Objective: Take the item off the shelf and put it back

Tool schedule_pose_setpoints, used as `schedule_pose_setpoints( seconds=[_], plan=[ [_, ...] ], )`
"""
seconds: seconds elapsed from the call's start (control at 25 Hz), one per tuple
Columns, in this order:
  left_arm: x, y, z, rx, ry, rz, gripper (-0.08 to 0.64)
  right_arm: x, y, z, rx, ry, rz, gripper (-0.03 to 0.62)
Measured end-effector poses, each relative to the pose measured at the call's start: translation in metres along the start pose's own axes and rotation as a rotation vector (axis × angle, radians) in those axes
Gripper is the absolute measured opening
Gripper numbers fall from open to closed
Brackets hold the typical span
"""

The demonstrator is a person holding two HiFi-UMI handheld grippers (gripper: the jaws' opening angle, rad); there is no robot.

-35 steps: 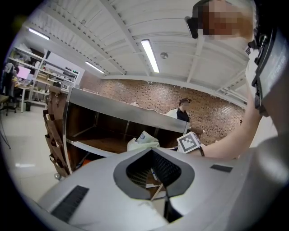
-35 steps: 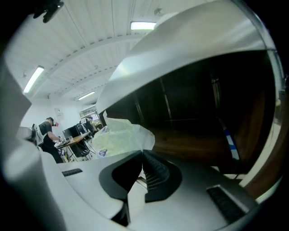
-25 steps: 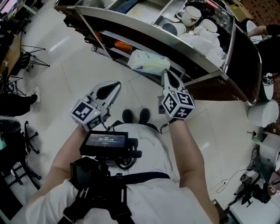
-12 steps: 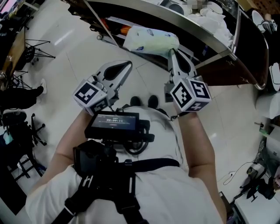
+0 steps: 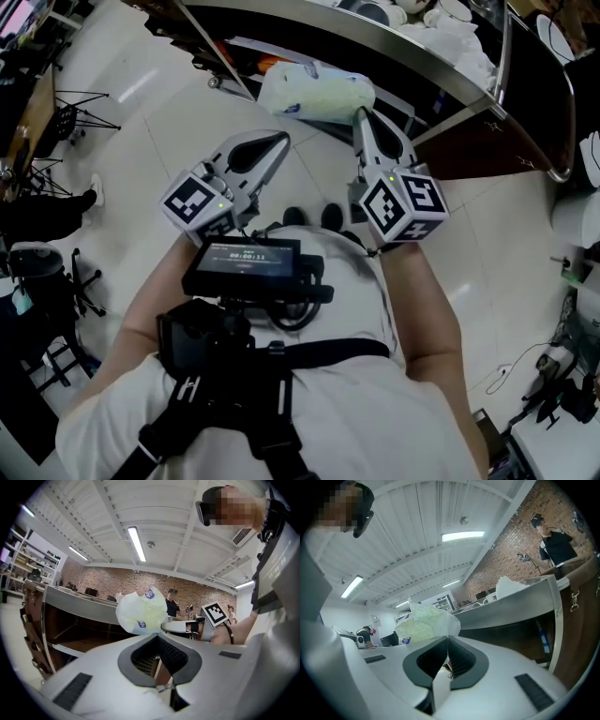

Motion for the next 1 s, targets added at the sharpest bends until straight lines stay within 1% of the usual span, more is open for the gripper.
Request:
schedule_pose_setpoints(
  seconds=[0.28, 0.4, 0.52, 1.0],
  plan=[
    [-0.009, -0.002, 0.011, 0.001, -0.003, 0.004, 0.005, -0.015, -0.001, -0.005, 0.004, 0.009, 0.006, 0.012],
    [-0.003, 0.002, 0.002, -0.006, -0.016, -0.024, 0.005, -0.008, 0.000, 0.001, 0.009, 0.014, 0.005, 0.012],
    [-0.003, 0.005, 0.003, 0.012, -0.020, -0.049, 0.006, -0.009, 0.001, 0.000, 0.010, 0.013, 0.005, 0.012],
    [-0.010, 0.004, 0.011, 0.031, -0.009, -0.037, 0.006, -0.019, -0.007, -0.010, -0.015, 0.011, 0.031, 0.012]
  ],
)
Point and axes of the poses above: the fingertips, and each gripper's own axes: x backward along the fingers, z to its left, y out of its top, the point moved 4 cm from there along x, backward along the fingers, and after that the axes turned 8 degrees about z, right-handed, at the moved point
